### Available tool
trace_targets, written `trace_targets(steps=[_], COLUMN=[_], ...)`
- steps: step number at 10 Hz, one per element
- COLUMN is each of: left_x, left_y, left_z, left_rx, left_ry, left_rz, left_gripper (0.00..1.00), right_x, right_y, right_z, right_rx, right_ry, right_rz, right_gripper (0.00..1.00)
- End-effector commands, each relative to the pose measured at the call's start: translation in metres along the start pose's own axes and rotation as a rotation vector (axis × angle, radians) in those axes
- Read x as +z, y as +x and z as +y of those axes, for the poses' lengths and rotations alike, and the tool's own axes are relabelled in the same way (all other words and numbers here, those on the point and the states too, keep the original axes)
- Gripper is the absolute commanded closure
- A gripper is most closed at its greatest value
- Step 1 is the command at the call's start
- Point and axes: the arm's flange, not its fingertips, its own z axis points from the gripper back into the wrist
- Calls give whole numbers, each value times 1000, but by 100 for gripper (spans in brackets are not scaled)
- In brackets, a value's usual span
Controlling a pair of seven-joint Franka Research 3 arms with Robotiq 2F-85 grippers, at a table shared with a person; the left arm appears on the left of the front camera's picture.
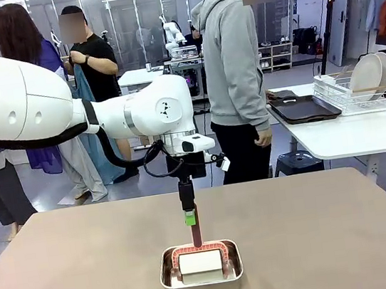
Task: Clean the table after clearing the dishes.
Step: Place the Lint Roller back on top of the Airtight Container.
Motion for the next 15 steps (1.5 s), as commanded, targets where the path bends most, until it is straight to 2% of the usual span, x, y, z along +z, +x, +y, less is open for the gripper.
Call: trace_targets(steps=[1, 6, 7, 8, 9, 10, 11, 12, 13, 14, 15], left_x=[2, 0, 34, 58, 77, 91, 100, 104, 101, 91, 74], left_y=[0, 0, -17, -44, -70, -97, -141, -191, -251, -319, -383], left_z=[-2, 0, 1, 8, 11, 10, 13, 15, 13, 8, 5], left_rx=[12, 0, -10, 78, 108, 170, 275, 298, 347, 453, 533], left_ry=[4, 0, -85, -86, -127, -173, -225, -306, -340, -352, -396], left_rz=[1, 0, -112, -205, -250, -313, -419, -589, -758, -924, -1024], left_gripper=[0, 0, 0, 0, 0, 0, 0, 0, 0, 0, 0], right_x=[0, 0, 0, 0, 0, 0, 0, 0, 0, 0, 0], right_y=[0, 0, 0, 0, 0, 0, 0, 0, 0, 0, 0], right_z=[3, 3, 3, 3, 3, 3, 3, 3, 3, 3, 3], right_rx=[6, 6, 6, 6, 6, 6, 6, 6, 6, 6, 6], right_ry=[7, 7, 7, 7, 7, 7, 7, 7, 7, 7, 7], right_rz=[-8, -8, -8, -8, -8, -8, -8, -8, -8, -8, -8], right_gripper=[0, 0, 0, 0, 0, 0, 0, 0, 0, 0, 0])
